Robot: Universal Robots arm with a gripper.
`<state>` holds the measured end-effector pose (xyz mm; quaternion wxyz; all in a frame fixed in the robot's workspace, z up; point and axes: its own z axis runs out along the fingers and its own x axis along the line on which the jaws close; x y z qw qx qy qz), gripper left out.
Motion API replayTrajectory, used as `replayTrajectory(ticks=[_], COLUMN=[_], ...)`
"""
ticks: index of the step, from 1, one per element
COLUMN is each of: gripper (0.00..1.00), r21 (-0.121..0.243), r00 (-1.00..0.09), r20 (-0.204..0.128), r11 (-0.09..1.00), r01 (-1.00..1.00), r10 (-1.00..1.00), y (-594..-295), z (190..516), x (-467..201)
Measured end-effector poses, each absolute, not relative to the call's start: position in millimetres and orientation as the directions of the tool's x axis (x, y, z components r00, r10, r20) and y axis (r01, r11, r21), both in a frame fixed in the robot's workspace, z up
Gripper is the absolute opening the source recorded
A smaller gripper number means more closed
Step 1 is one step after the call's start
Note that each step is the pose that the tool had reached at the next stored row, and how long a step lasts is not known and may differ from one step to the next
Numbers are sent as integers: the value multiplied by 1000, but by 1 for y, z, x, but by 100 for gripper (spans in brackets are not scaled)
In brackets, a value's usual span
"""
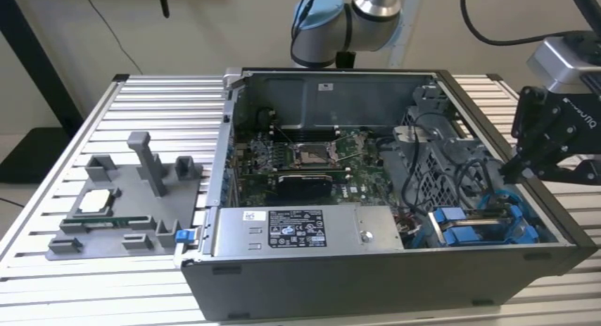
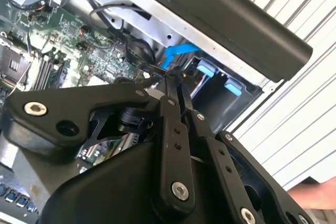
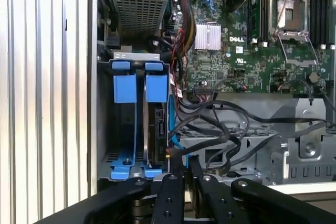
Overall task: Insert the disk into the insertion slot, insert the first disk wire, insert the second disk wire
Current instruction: 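Insert the second disk wire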
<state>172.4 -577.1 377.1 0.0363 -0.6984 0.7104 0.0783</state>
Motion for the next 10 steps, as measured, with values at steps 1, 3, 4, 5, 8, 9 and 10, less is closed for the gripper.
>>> replayTrajectory(ticks=[1,3,4,5,8,9,10], gripper=[0,0,0,0,0,0,0], r21=[61,61,61,61,61,61,61], r00=[-22,-22,-22,-22,-22,-22,-22], r20=[-162,-164,-165,-166,-168,-168,-168], r11=[12,12,12,12,12,12,12], r01=[-998,-998,-998,-998,-998,-998,-998], r10=[-987,-986,-986,-986,-986,-986,-986], y=[-577,-577,-576,-576,-576,-576,-576], z=[378,379,380,380,381,381,381], x=[170,165,163,160,152,150,147])
